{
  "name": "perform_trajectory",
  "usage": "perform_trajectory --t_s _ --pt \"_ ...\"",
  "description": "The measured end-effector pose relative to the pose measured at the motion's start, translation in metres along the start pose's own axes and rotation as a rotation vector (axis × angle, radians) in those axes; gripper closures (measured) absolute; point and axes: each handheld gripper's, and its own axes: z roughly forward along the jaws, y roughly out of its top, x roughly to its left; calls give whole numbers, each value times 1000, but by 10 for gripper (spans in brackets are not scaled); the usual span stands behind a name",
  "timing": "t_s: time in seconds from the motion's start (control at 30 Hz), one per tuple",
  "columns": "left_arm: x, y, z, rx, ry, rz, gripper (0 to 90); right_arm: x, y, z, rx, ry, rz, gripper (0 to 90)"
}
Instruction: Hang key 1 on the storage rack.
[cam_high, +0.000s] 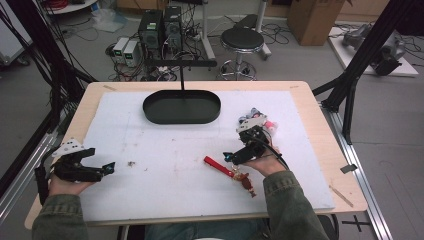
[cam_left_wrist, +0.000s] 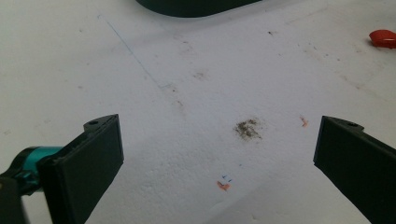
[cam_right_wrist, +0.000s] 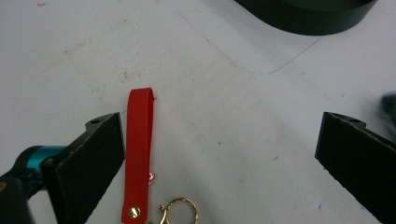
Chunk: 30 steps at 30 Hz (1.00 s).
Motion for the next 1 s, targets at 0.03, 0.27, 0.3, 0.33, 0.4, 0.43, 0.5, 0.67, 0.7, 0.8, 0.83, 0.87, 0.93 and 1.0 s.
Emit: perform_trajectory --t_s 0.03,0.27,0.3,0.33,0.4,0.43,0.5,0.67,0.7,0.8,0.83,0.87,0.93,1.0 --pt "0 0 0 0 0 0 20 0 0 0 0 0 0 6" --pt "0 0 0 -2 -2 -6 20 7 9 15 40 26 -27 6" --pt "0 0 1 0 -2 -5 20 8 11 16 47 28 -31 6" --pt "0 0 1 0 -3 -5 20 9 12 17 54 31 -35 6" --pt "0 0 0 -1 -3 -5 20 11 15 20 55 37 -43 6" --pt "0 0 0 -4 -1 -7 20 12 15 21 62 42 -45 6" --pt "0 0 0 -2 -1 -6 20 14 15 24 79 49 -46 6" --pt "0 -1 1 4 -3 -4 20 18 14 30 114 63 -71 6" --pt "0 -1 1 4 -3 -4 20 19 14 31 119 68 -71 6" --pt "0 -1 1 4 -2 -5 20 21 14 34 138 79 -73 6" --pt "0 -1 1 4 -2 -5 20 22 13 35 146 83 -76 6" --pt "0 -1 1 3 -2 -6 20 24 12 39 171 89 -76 6" --pt "0 -1 1 4 -1 -6 20 25 12 40 186 93 -70 6" --pt "0 -1 1 6 -3 -4 20 27 11 43 207 102 -73 6"
